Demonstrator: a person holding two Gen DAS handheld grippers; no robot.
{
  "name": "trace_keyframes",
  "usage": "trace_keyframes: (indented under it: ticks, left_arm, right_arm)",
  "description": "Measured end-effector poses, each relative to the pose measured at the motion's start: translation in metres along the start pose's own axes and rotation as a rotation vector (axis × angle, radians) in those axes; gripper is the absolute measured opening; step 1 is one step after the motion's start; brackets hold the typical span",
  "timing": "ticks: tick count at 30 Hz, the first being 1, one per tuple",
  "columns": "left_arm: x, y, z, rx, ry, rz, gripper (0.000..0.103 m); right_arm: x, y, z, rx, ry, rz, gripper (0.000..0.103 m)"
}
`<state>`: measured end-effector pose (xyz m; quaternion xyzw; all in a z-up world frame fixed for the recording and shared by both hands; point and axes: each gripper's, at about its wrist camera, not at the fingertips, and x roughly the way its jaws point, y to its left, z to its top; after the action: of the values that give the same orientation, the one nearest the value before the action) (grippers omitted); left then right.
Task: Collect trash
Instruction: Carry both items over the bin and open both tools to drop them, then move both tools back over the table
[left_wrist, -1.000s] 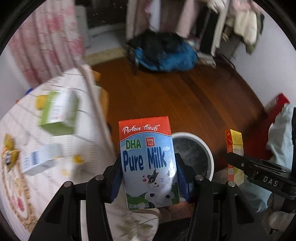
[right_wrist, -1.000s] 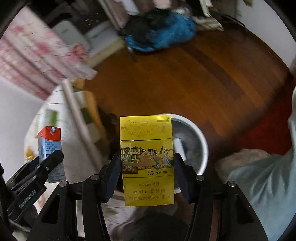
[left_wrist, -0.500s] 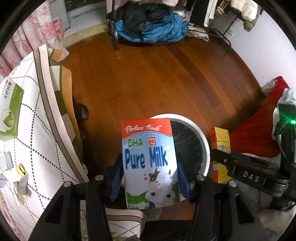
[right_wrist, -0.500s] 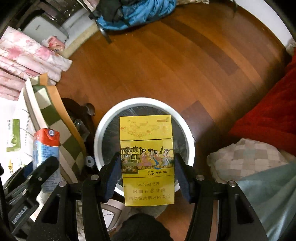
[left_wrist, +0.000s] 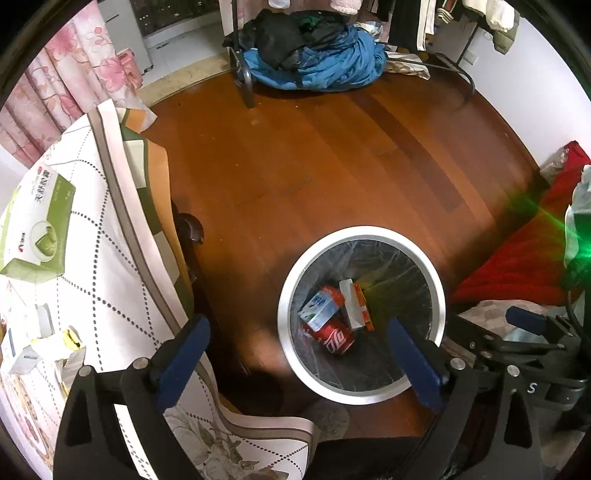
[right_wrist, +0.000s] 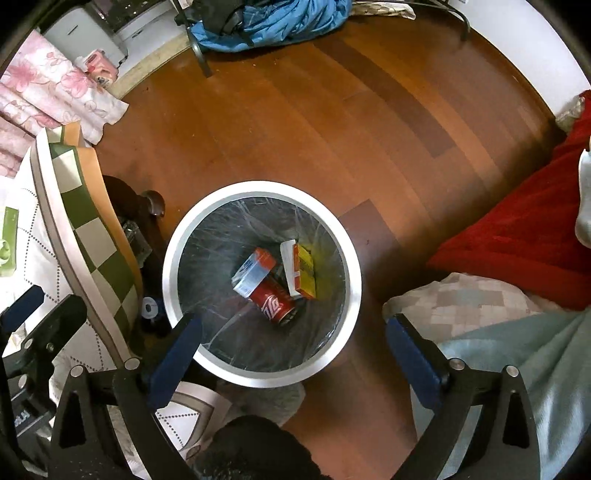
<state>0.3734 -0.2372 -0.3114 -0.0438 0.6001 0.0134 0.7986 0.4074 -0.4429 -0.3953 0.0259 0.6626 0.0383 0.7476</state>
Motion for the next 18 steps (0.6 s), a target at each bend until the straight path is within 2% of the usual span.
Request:
trace_keyframes:
  ticks: [8, 18]
  left_arm:
    - [-0.019, 0.005, 0.000, -0.011, -0.037, 0.015, 0.099]
    - [-0.079, 0.009, -0.004, -0.024, -0.141, 0.003, 0.099]
  right_arm:
    - [-0.028, 0.004, -0.010, -0.003, -0.033, -0.002, 0.101]
    - [-0.091, 0.008, -0.027, 0.007, -0.133, 0.025, 0.101]
